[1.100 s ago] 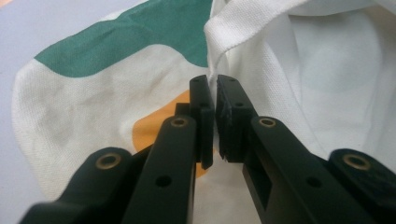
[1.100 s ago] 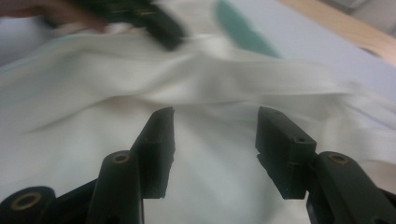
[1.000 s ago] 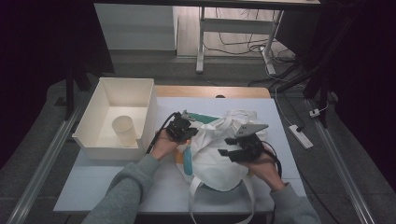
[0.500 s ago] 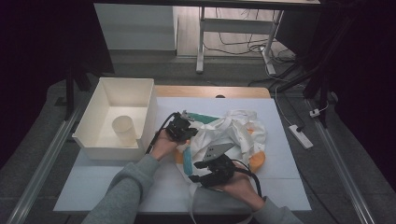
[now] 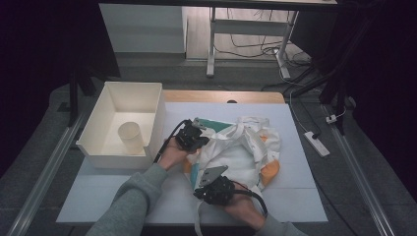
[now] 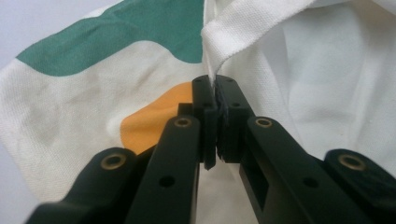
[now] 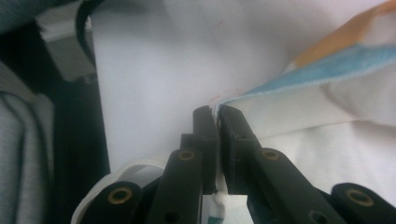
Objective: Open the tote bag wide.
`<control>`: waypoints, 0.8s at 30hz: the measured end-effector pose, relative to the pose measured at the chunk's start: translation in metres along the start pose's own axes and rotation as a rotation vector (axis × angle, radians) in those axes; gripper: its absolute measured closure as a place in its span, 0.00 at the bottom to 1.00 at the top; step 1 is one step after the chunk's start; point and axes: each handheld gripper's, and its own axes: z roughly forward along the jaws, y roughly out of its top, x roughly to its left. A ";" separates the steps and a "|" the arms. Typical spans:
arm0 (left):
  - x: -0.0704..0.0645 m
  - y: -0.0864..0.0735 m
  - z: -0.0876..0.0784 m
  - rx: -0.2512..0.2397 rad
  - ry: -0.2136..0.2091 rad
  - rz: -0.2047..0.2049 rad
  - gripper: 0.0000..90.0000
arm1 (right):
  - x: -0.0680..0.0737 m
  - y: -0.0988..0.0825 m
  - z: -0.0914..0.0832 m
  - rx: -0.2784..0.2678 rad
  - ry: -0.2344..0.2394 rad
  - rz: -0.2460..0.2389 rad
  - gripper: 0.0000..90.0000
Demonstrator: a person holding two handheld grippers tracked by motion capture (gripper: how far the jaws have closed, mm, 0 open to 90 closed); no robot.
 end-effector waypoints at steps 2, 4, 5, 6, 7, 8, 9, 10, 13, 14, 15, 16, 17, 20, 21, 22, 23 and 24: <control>-0.002 0.002 -0.002 -0.011 -0.019 0.004 0.86 | -0.002 -0.001 0.000 -0.009 0.014 0.008 0.95; -0.006 0.004 -0.003 -0.032 -0.024 0.008 0.73 | 0.000 -0.001 0.000 -0.011 0.003 -0.009 0.95; -0.008 0.006 -0.003 -0.037 -0.021 0.017 0.69 | 0.000 -0.001 0.000 -0.012 0.004 -0.009 0.95; -0.011 0.009 -0.003 -0.039 -0.028 0.028 0.65 | -0.001 -0.001 0.000 -0.015 0.007 -0.003 0.95; -0.012 0.012 -0.002 -0.027 -0.039 0.035 0.58 | -0.002 -0.001 -0.001 -0.019 0.013 0.000 0.95; -0.014 0.015 -0.001 -0.009 -0.037 0.052 0.53 | -0.002 -0.001 -0.001 -0.024 0.016 -0.002 0.95; -0.014 0.018 0.001 -0.004 -0.029 0.063 0.52 | -0.001 -0.001 -0.001 -0.028 0.014 -0.007 0.95; -0.013 0.020 0.004 0.000 -0.031 0.063 0.53 | 0.000 -0.001 -0.002 -0.034 0.010 -0.019 0.95; -0.005 0.021 0.015 0.019 -0.051 0.047 0.54 | 0.003 0.001 -0.001 -0.045 0.004 -0.044 0.95; -0.003 0.020 0.018 0.027 -0.069 0.042 0.57 | 0.004 0.001 -0.001 -0.049 0.003 -0.053 0.95; -0.002 0.018 0.021 0.037 -0.073 0.042 0.64 | 0.005 0.001 -0.001 -0.054 0.001 -0.062 0.95; -0.001 0.018 0.023 0.051 -0.073 0.048 0.69 | 0.006 0.002 -0.001 -0.062 0.003 -0.066 0.95; -0.001 0.017 0.024 0.061 -0.074 0.053 0.76 | 0.007 0.002 -0.002 -0.069 -0.003 -0.069 0.95; -0.004 0.017 0.025 0.081 -0.053 0.081 0.87 | 0.005 0.004 -0.001 -0.067 -0.004 -0.077 0.95; -0.004 0.016 0.025 0.077 -0.044 0.083 0.89 | 0.006 0.004 0.000 -0.066 -0.004 -0.075 0.95; -0.004 0.016 0.023 0.071 -0.033 0.084 0.89 | 0.006 0.004 0.000 -0.066 -0.006 -0.077 0.95; -0.003 0.016 0.021 0.060 -0.020 0.079 0.90 | 0.006 0.004 0.000 -0.066 -0.008 -0.079 0.95; -0.001 0.016 0.018 0.047 -0.010 0.072 0.90 | 0.007 0.004 -0.001 -0.071 -0.010 -0.077 0.95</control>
